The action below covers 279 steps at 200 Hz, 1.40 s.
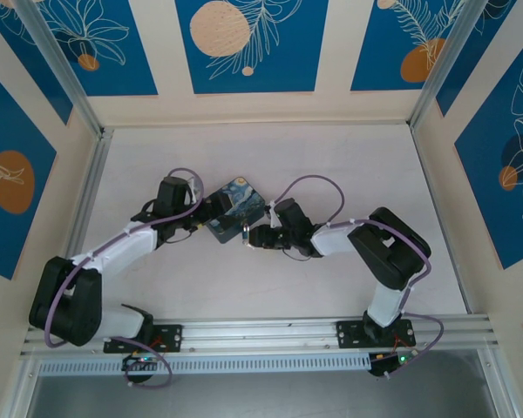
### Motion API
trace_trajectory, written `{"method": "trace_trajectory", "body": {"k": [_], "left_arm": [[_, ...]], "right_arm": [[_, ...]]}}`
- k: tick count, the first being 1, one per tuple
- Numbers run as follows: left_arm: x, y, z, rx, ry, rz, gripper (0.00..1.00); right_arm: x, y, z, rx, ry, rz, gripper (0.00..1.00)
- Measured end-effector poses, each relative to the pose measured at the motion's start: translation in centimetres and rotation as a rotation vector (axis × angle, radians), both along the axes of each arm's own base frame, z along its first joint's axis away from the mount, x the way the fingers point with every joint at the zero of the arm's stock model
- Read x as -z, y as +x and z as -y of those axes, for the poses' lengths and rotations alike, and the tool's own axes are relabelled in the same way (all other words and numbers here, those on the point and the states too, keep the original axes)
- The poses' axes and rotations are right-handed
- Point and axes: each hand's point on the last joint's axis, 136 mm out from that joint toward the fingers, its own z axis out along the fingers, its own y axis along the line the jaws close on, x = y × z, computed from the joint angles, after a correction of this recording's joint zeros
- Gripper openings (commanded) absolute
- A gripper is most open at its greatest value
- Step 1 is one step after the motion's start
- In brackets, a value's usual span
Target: Unlock a padlock with a key
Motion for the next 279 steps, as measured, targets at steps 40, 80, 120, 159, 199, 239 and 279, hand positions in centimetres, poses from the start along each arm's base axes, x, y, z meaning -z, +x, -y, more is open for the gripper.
{"method": "trace_trajectory", "body": {"k": [40, 80, 120, 159, 199, 239, 279], "left_arm": [[0.0, 0.3, 0.1, 0.005, -0.007, -0.001, 1.0], [0.0, 0.8, 0.2, 0.007, -0.015, 0.003, 1.0], [-0.1, 1.0, 0.4, 0.01, -0.021, 0.008, 1.0], [-0.1, 1.3, 0.5, 0.01, -0.029, 0.014, 1.0], [-0.2, 1.2, 0.5, 0.01, -0.028, 0.015, 1.0], [-0.7, 1.3, -0.4, 0.005, 0.04, 0.025, 1.0], [-0.4, 1.3, -1.9, -0.001, 0.167, 0.038, 1.0]], "right_arm": [[0.0, 0.4, -0.5, 0.0, 0.012, 0.008, 0.34], [0.0, 0.8, -1.1, -0.003, 0.024, 0.019, 0.33], [0.0, 1.2, -1.5, 0.001, 0.037, 0.021, 0.33], [0.2, 1.5, -1.7, 0.012, 0.041, 0.016, 0.23], [0.4, 1.6, -1.7, 0.023, 0.043, 0.011, 0.09], [0.2, 1.8, -1.7, 0.038, 0.06, 0.011, 0.0], [0.5, 1.8, -1.0, 0.064, 0.082, -0.004, 0.0]]}}
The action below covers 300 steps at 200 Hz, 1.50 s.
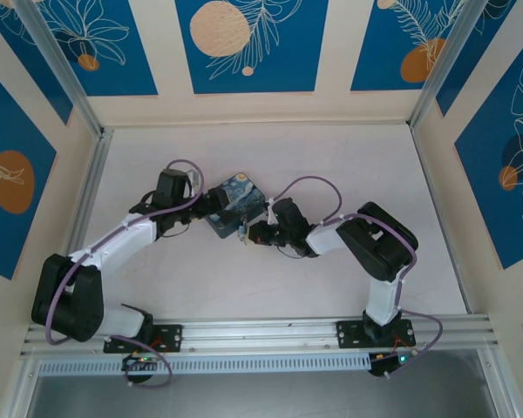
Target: Unlock a padlock with a key
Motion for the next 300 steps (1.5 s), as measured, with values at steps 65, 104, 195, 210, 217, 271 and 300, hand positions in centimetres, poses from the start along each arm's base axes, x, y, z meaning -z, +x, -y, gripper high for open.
{"method": "trace_trajectory", "body": {"k": [65, 104, 195, 210, 217, 271, 300], "left_arm": [[3.1, -0.6, -2.2, -0.014, 0.163, -0.054, 1.0], [3.1, -0.5, -2.3, -0.02, 0.172, -0.053, 1.0], [3.4, -0.6, -2.3, -0.019, 0.171, -0.056, 1.0], [3.8, -0.7, -2.4, -0.019, 0.173, -0.063, 1.0], [4.0, -0.8, -2.4, -0.017, 0.174, -0.068, 1.0], [4.4, -0.8, -2.2, -0.012, 0.167, -0.07, 1.0], [4.5, -0.9, -2.1, -0.007, 0.16, -0.072, 1.0]], "right_arm": [[0.2, -0.2, 0.8, 0.037, 0.052, -0.05, 0.19], [-0.5, -0.2, 0.3, 0.012, 0.081, -0.035, 0.23], [-0.6, 0.8, -1.5, -0.005, 0.099, -0.02, 0.25], [-0.6, 0.9, -1.8, -0.007, 0.104, -0.015, 0.25], [-0.6, 0.9, -1.8, -0.008, 0.105, -0.014, 0.26], [-0.8, 1.1, -2.3, -0.007, 0.106, -0.002, 0.3], [-0.7, 1.1, -2.3, 0.002, 0.094, 0.011, 0.29]]}}
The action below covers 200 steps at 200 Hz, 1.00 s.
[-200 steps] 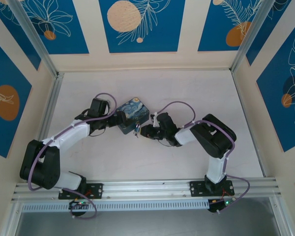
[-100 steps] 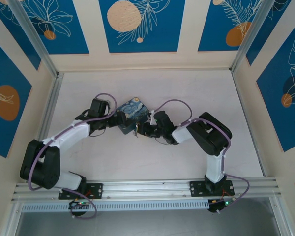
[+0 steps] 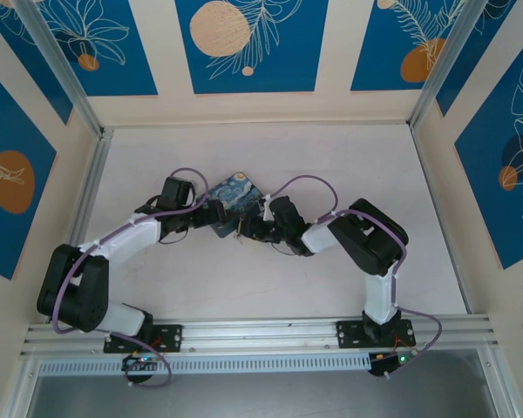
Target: Unlock a padlock with a key
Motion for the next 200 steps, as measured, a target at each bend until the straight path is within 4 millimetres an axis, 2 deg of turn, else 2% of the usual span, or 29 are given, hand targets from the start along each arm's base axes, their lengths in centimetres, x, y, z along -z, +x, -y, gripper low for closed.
{"method": "trace_trajectory", "body": {"k": [92, 158, 200], "left_arm": [[0.1, 0.0, 0.3, 0.008, -0.014, 0.001, 1.0], [0.3, -0.1, 0.3, 0.008, -0.013, -0.003, 1.0], [0.5, -0.3, 0.2, 0.007, -0.01, -0.009, 1.0]], "right_arm": [[0.6, 0.6, -0.5, 0.056, -0.066, 0.047, 0.14], [0.6, 0.9, -0.2, 0.096, -0.014, 0.024, 0.02], [0.5, 0.9, 0.5, 0.13, 0.047, -0.011, 0.0]]}}
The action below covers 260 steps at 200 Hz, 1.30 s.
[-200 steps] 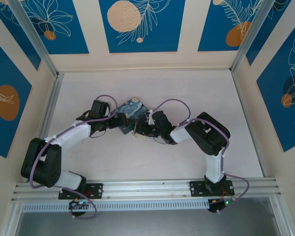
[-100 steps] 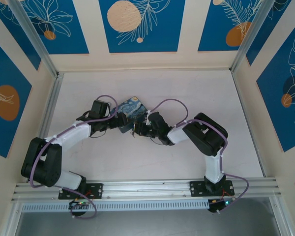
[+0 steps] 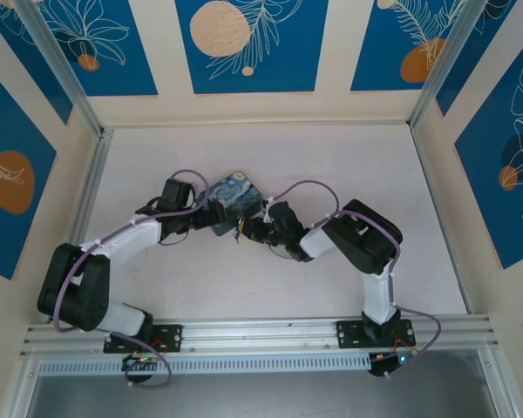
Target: Unlock a padlock with a key
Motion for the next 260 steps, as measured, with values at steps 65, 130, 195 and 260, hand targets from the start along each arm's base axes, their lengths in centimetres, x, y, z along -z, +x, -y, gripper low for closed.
{"method": "trace_trajectory", "body": {"k": [65, 130, 195, 260], "left_arm": [[0.6, -0.2, -1.4, -0.038, 0.095, -0.011, 1.0], [0.6, 0.8, -0.3, -0.023, 0.12, 0.02, 1.0], [0.5, 0.9, 0.3, -0.025, 0.132, 0.052, 1.0], [0.6, 1.2, 0.8, -0.026, 0.127, 0.068, 1.0]], "right_arm": [[-0.2, 0.2, 0.8, 0.031, 0.079, -0.046, 0.0], [-0.2, 0.4, 1.5, 0.065, 0.112, -0.072, 0.0], [-0.5, 1.0, 2.3, 0.121, 0.172, -0.117, 0.0], [-0.7, 2.0, 3.1, 0.19, 0.215, -0.16, 0.0]]}}
